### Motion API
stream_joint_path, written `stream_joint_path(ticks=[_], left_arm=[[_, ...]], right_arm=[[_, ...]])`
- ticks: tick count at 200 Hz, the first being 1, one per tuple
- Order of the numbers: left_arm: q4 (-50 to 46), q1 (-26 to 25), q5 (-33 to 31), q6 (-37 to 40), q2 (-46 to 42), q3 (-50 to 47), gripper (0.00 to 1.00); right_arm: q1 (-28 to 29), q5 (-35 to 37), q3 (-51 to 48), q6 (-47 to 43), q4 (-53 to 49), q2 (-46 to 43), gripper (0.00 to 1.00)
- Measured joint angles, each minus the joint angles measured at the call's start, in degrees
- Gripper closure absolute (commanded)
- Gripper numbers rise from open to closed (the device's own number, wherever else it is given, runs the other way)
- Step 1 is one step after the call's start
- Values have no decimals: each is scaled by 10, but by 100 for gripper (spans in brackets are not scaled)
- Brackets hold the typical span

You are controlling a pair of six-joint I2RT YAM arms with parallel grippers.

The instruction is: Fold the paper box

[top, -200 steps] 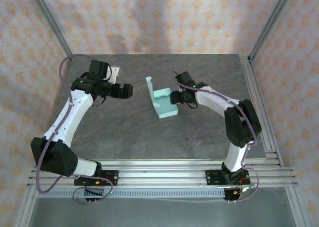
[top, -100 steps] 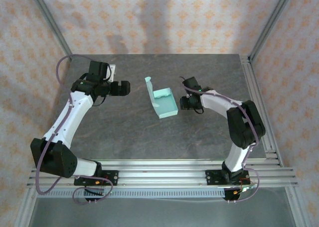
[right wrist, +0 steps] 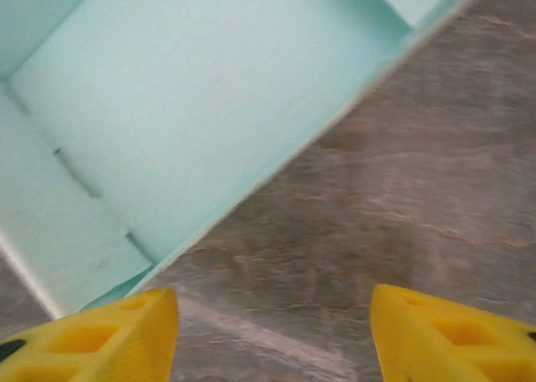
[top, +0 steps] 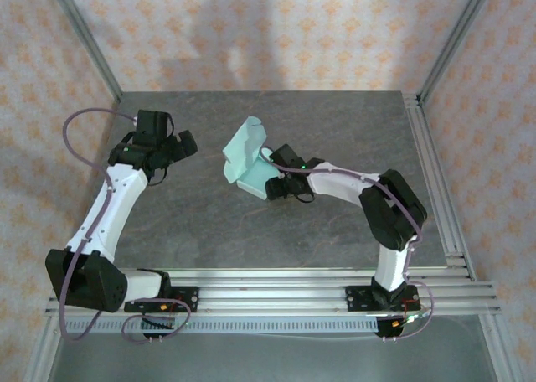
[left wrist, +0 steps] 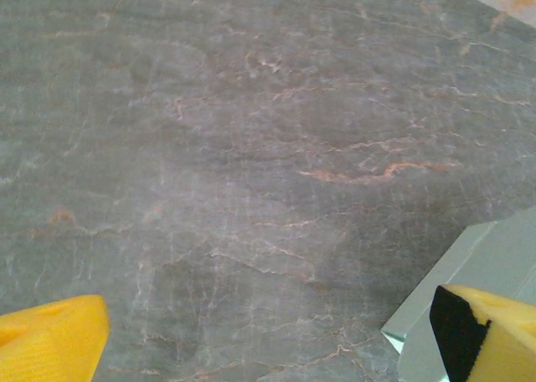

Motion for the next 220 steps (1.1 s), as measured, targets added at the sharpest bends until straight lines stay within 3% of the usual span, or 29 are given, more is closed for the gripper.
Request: stream_joint_path(ticks=[24, 56, 78, 104, 156, 166, 220], left_arm=[[-24, -25, -34, -37, 3, 2, 2], [-86, -127, -120, -118, 21, 32, 4], [-115, -204, -176, -188, 23, 34, 5], [-118, -269, -195, -254, 23, 25, 6], [-108, -278, -189, -302, 37, -9, 7], [-103, -278, -189, -303, 40, -9, 7], [-92, -278, -189, -296, 56, -9, 8]], right_arm=[[2, 1, -18, -2, 21, -16, 31], [-25, 5, -49, -23, 28, -77, 26], [-59, -7, -52, -59, 48, -104, 28], [-101, -50, -10, -121, 33, -75, 33], [-136, -128, 148, -224, -22, 60, 46], [-137, -135, 175, -236, -38, 83, 52], [-137, -148, 287, -268, -93, 189, 62]])
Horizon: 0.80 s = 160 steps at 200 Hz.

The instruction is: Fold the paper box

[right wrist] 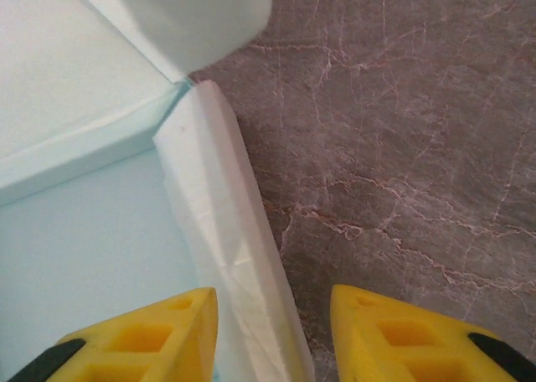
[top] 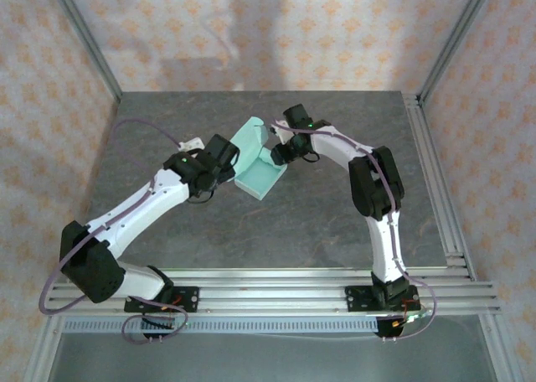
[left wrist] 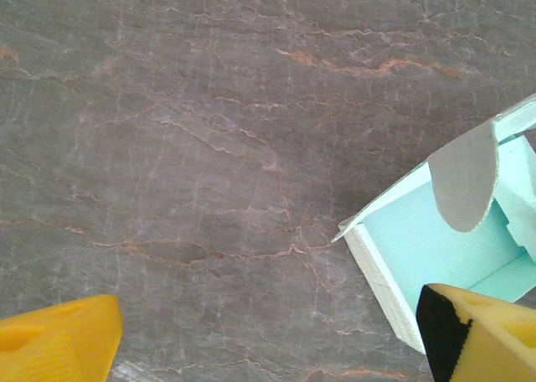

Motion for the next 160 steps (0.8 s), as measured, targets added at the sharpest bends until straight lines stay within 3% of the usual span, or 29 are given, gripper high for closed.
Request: stream_joint_path(ticks=[63, 106, 160], left_arm=[[11, 0, 2, 19, 15, 0, 8], [18, 0, 14, 26, 26, 1, 9], [26, 0, 41, 50, 69, 10, 8]], right_arm=[[0, 17, -5, 8, 11, 10, 81], [0, 69, -117, 50, 84, -49, 82], [12, 209, -249, 147, 158, -155, 82]])
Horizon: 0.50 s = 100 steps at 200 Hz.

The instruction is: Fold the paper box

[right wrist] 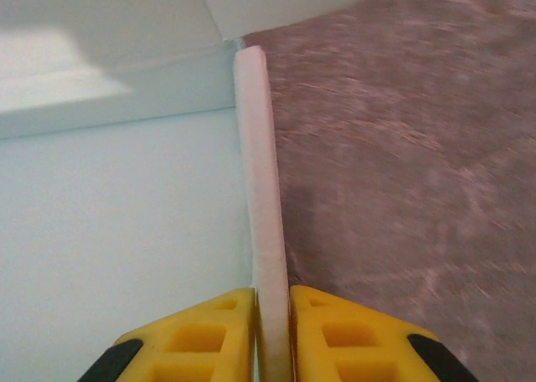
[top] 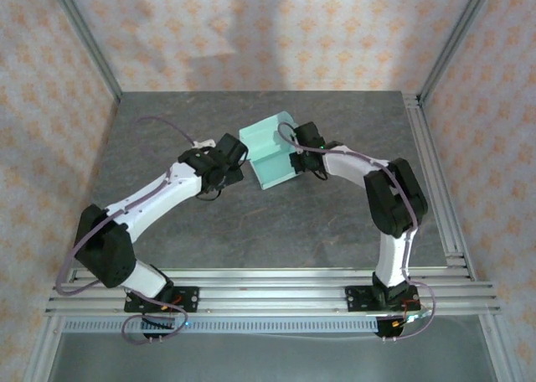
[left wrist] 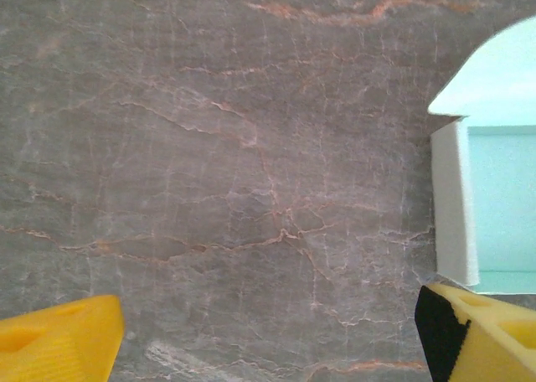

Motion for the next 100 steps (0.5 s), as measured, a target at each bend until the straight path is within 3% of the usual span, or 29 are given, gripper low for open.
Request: stream_joint_path(ticks=[29, 57, 100], left_arm=[[17, 0, 17, 11, 30, 4, 10], [35, 0, 35, 27, 59, 15, 19], [75, -1, 69, 63, 111, 48, 27]], right_arm=[[9, 64, -76, 66, 48, -42, 82], [23, 110, -127, 129, 69, -59, 81], [58, 133, -153, 185, 81, -72, 79]])
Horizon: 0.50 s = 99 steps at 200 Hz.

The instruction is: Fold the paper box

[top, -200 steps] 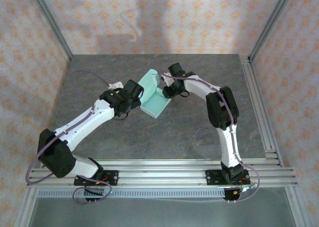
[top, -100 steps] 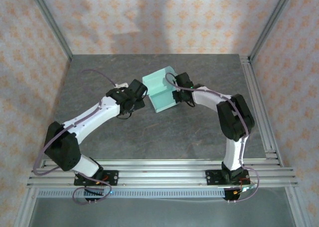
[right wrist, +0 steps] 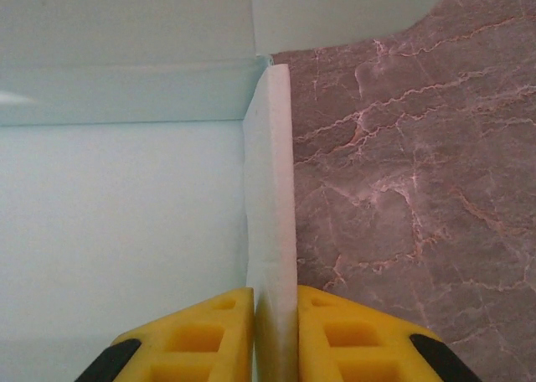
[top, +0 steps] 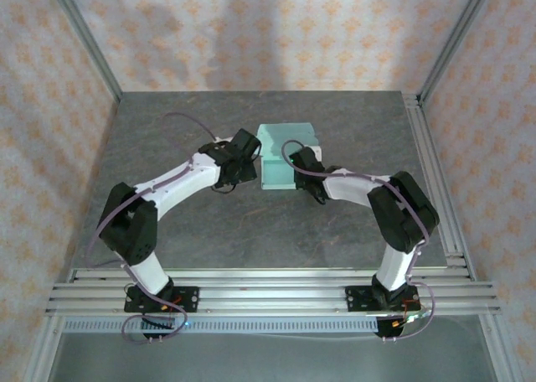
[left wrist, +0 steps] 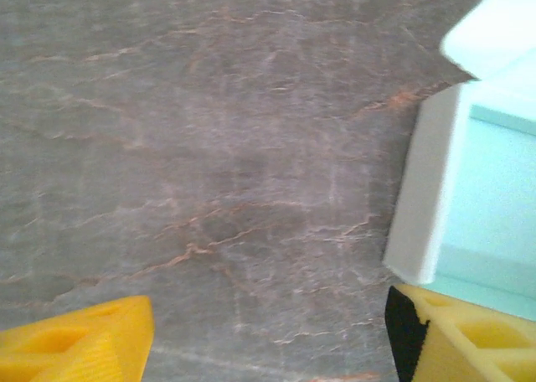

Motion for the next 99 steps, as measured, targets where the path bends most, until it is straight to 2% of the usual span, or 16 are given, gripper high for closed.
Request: stream_joint_path(ticks=[17, 63, 99], left_arm=[[9, 0, 13, 11, 25, 15, 29], [24, 0, 28, 32, 77, 45, 33], [33, 0, 41, 36, 93, 55, 35]], right_arm=[[0, 1, 0, 7, 0, -3, 73], [-2, -8, 0, -12, 1, -35, 48], [-28, -67, -13, -23, 16, -79, 45]])
